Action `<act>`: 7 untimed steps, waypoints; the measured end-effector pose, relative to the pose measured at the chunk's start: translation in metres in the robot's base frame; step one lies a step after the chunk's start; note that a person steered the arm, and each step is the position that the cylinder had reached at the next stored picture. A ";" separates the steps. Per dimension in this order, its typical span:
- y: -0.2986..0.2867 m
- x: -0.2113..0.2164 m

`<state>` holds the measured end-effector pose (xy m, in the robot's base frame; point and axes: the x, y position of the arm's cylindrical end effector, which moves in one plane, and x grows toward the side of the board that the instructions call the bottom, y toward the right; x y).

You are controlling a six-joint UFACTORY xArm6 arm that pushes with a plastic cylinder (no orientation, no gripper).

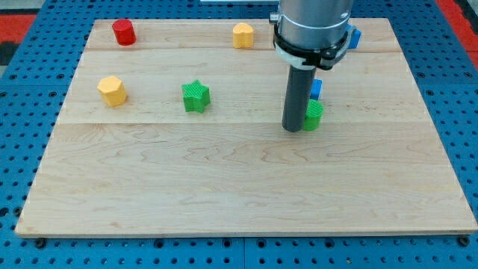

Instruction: Place the red star parallel to the bottom of the green circle

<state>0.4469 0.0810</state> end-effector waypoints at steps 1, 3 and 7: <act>0.029 -0.007; 0.074 -0.016; 0.075 -0.025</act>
<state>0.4223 0.1562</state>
